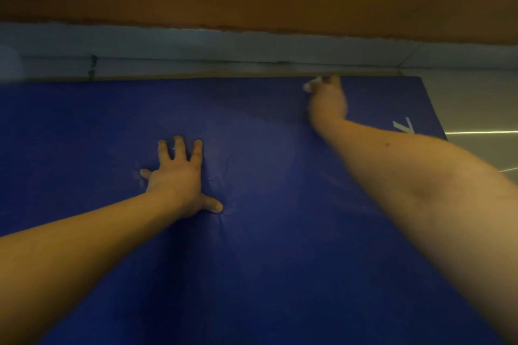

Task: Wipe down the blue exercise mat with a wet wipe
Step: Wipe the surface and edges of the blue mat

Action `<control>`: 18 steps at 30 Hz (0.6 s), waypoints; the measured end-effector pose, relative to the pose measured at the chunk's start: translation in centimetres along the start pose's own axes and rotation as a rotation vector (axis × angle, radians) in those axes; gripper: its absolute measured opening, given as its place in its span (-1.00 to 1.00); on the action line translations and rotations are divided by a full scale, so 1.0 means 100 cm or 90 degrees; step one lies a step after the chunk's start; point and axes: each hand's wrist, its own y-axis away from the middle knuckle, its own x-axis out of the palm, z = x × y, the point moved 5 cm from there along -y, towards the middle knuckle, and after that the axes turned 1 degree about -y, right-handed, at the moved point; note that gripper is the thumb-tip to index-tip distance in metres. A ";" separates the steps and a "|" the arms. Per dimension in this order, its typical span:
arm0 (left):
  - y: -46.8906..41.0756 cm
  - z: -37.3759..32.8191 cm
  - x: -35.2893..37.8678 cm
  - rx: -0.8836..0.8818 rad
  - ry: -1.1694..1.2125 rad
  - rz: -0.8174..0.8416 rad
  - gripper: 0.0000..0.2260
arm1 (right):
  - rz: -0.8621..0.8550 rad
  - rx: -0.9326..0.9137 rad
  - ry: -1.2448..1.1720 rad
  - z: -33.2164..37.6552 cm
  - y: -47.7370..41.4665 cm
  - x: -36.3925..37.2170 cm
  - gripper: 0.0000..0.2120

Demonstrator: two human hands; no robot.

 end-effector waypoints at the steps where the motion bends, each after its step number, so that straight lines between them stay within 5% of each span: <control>1: 0.000 0.000 0.000 0.000 0.002 0.003 0.32 | -0.021 0.012 0.029 -0.004 -0.010 -0.004 -0.79; 6: 0.001 -0.002 -0.002 -0.009 0.012 0.021 0.33 | -0.006 -0.013 0.302 0.029 -0.009 0.043 -0.56; 9: 0.001 -0.001 -0.002 -0.010 0.015 0.027 0.33 | 0.049 -0.058 0.269 0.066 0.020 0.082 -0.60; 14: -0.001 0.001 0.000 -0.013 0.003 0.019 0.33 | 0.275 -0.315 0.227 0.114 0.091 0.163 -0.58; 18: 0.000 0.002 -0.001 -0.006 0.003 0.022 0.32 | 0.240 -0.399 0.261 0.103 0.068 0.146 -0.74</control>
